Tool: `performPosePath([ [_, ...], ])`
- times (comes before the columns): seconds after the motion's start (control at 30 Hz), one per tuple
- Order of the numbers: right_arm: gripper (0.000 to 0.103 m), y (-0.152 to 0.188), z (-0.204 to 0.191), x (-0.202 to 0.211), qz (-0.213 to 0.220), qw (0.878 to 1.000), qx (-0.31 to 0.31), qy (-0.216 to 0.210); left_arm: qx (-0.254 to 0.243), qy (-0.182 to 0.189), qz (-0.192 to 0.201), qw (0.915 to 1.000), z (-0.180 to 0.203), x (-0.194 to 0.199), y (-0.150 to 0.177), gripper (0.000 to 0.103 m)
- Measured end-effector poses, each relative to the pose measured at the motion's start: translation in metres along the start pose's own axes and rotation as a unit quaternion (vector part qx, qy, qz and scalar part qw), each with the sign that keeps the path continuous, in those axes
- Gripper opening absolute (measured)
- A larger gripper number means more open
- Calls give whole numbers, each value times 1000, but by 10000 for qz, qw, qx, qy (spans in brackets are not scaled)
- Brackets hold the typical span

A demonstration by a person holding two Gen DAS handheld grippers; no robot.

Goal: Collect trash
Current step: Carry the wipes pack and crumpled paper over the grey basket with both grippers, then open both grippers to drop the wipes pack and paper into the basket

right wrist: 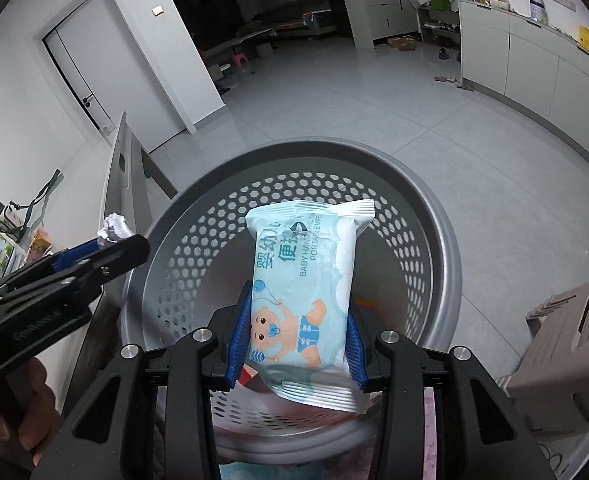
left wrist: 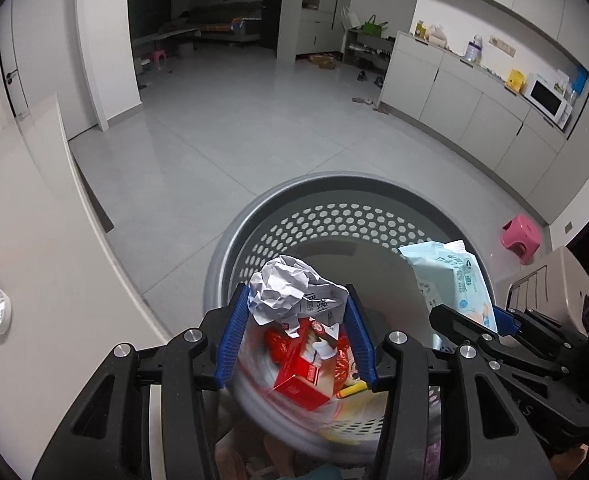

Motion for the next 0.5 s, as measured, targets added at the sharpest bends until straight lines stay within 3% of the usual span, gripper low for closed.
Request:
performPosePath([
  [0.13, 40, 2, 7, 3, 31, 10000, -42, -35, -2, -12, 29, 10000, 3, -1, 0, 65],
  [0.2, 44, 1, 9, 4, 40, 10000, -49, -54, 17, -57, 71, 10000, 0, 1, 1, 74],
  [0.23, 52, 1, 12, 4, 60, 10000, -53, -53, 23, -71, 77, 9999, -2, 2, 2, 76],
  [0.27, 60, 1, 12, 6, 100, 9999, -57, -53, 30, -78, 66, 9999, -2, 2, 1, 78],
  [0.5, 61, 0, 13, 9, 122, 9999, -67, -55, 104, -127, -1, 9999, -5, 5, 7, 78],
])
Point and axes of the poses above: each gripper's, at about its wrist camera, not at the fingertips, and x roughly against the way its jaws point, z to its right, y to its underside, the point moved 3 cm from there along -x, roughly the way its jaws point, and after that the axes turned 11 degrees about -y, right-handed, at the moved point
